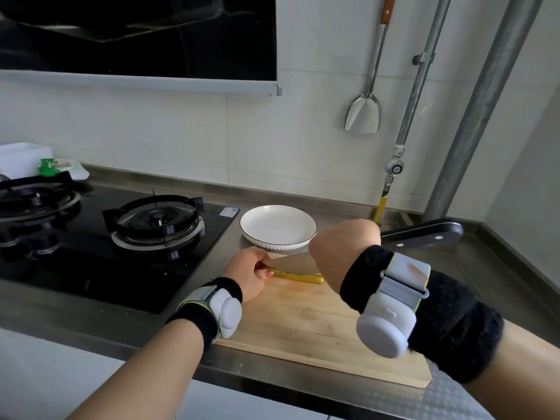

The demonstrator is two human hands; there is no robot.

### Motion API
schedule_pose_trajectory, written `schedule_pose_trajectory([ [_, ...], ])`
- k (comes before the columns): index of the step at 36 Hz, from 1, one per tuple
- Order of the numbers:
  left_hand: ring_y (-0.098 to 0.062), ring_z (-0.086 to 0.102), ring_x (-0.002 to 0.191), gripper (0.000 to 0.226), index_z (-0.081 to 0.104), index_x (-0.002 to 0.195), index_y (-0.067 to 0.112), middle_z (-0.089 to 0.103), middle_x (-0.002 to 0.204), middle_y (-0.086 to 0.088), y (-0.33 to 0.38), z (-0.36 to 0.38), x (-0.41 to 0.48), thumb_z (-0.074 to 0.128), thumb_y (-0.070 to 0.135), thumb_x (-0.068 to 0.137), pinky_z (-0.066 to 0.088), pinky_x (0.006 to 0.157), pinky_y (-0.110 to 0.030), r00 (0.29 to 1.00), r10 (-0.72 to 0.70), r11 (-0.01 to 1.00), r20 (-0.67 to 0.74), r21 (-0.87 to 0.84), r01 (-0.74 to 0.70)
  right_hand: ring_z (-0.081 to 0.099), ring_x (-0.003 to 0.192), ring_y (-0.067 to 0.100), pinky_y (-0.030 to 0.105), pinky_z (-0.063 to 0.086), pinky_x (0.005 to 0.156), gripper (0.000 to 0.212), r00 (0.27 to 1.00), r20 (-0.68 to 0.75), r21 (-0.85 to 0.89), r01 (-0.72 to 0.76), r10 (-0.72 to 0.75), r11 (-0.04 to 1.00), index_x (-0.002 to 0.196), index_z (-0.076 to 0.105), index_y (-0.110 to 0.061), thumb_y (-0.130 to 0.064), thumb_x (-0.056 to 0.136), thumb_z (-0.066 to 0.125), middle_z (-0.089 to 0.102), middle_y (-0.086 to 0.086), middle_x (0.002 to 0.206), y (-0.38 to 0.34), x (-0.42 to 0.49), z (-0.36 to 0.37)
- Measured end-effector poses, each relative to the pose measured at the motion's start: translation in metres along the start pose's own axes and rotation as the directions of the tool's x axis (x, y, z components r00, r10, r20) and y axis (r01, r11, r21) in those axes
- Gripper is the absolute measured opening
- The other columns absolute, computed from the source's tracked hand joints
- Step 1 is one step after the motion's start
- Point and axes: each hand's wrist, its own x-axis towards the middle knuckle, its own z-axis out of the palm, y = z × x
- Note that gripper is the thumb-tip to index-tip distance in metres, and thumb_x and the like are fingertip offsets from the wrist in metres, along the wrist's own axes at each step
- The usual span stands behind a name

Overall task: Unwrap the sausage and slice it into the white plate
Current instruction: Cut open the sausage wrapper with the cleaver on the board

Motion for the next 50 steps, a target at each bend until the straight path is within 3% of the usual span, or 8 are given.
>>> schedule_pose_trajectory([
  [3, -0.004, 0.057, 0.077, 0.015, 0.061, 0.085, 0.024, 0.06, 0.083, 0.013, 0.001, 0.0, -0.001, 0.065, 0.01, 0.087, 0.037, 0.067, -0.008, 1.0, -0.002, 1.0, 0.001, -0.003, 0.002, 0.05, 0.07, 0.023, 0.033, 0.04, 0.067, 0.019, 1.0, 0.002, -0.002, 0.007, -0.007, 1.0, 0.072, 0.047, -0.016, -0.008, 0.089, 0.05, 0.047, -0.003, 0.069, -0.001, 0.0, 0.001],
  [8, 0.001, 0.056, 0.076, 0.018, 0.063, 0.083, 0.024, 0.06, 0.082, 0.016, -0.001, 0.001, -0.001, 0.065, 0.006, 0.086, 0.035, 0.065, 0.0, 1.0, 0.009, 1.0, -0.015, -0.03, -0.009, 0.051, 0.073, 0.025, 0.034, 0.038, 0.065, 0.019, 1.0, 0.021, -0.008, -0.002, 0.002, 1.0, 0.095, 0.063, -0.019, -0.006, 0.089, 0.05, 0.046, -0.002, 0.07, 0.005, -0.004, 0.003],
  [15, 0.002, 0.058, 0.081, 0.022, 0.065, 0.084, 0.027, 0.064, 0.087, 0.014, -0.001, 0.001, -0.002, 0.064, 0.005, 0.086, 0.036, 0.068, -0.002, 1.0, 0.007, 0.999, -0.016, -0.047, -0.008, 0.05, 0.071, 0.025, 0.035, 0.04, 0.068, 0.012, 1.0, 0.018, 0.013, 0.005, -0.005, 1.0, 0.085, 0.053, -0.017, -0.008, 0.091, 0.048, 0.044, -0.001, 0.068, 0.008, -0.004, 0.003],
  [20, -0.01, 0.063, 0.087, 0.019, 0.067, 0.086, 0.022, 0.068, 0.092, 0.006, -0.002, 0.001, -0.001, 0.064, 0.003, 0.085, 0.048, 0.084, -0.022, 1.0, 0.01, 0.998, -0.019, -0.055, -0.011, 0.05, 0.071, 0.026, 0.035, 0.04, 0.068, 0.014, 1.0, 0.011, 0.018, -0.006, 0.006, 1.0, 0.08, 0.05, -0.017, -0.008, 0.09, 0.049, 0.044, -0.001, 0.067, 0.008, -0.005, 0.004],
  [25, -0.007, 0.062, 0.086, 0.019, 0.068, 0.086, 0.022, 0.066, 0.092, 0.01, -0.002, 0.002, -0.002, 0.064, 0.004, 0.086, 0.043, 0.078, -0.014, 0.999, 0.026, 0.999, -0.023, -0.046, -0.027, 0.043, 0.058, 0.019, 0.034, 0.038, 0.065, 0.021, 1.0, 0.019, 0.038, -0.025, 0.024, 0.999, 0.071, 0.046, -0.016, -0.009, 0.09, 0.048, 0.044, -0.003, 0.066, 0.014, -0.008, 0.008],
  [29, -0.012, 0.063, 0.09, 0.015, 0.069, 0.092, 0.015, 0.069, 0.097, 0.005, -0.001, 0.001, -0.002, 0.063, 0.002, 0.086, 0.045, 0.084, -0.019, 1.0, 0.015, 0.999, -0.022, -0.051, -0.016, 0.041, 0.056, 0.017, 0.034, 0.037, 0.063, 0.019, 0.999, 0.025, 0.044, -0.026, 0.025, 0.999, 0.073, 0.048, -0.016, -0.008, 0.09, 0.047, 0.044, -0.003, 0.066, 0.013, -0.009, 0.008],
  [39, -0.009, 0.06, 0.085, 0.016, 0.07, 0.09, 0.017, 0.065, 0.091, 0.008, 0.0, 0.001, -0.003, 0.064, 0.003, 0.086, 0.04, 0.074, -0.009, 0.999, 0.026, 0.999, -0.041, -0.033, -0.027, 0.044, 0.063, 0.022, 0.035, 0.038, 0.065, 0.016, 0.999, 0.034, 0.062, -0.024, 0.022, 0.998, 0.08, 0.049, -0.02, -0.008, 0.09, 0.047, 0.042, -0.003, 0.066, 0.017, -0.014, 0.011],
  [50, -0.011, 0.062, 0.085, 0.016, 0.07, 0.089, 0.016, 0.067, 0.09, 0.005, -0.001, 0.002, -0.003, 0.065, 0.002, 0.085, 0.046, 0.083, -0.02, 0.999, 0.03, 0.999, -0.042, -0.042, -0.032, 0.041, 0.058, 0.018, 0.032, 0.038, 0.066, 0.017, 0.998, 0.059, 0.103, -0.044, 0.038, 0.994, 0.076, 0.05, -0.017, -0.006, 0.089, 0.049, 0.043, -0.004, 0.065, 0.024, -0.019, 0.011],
])
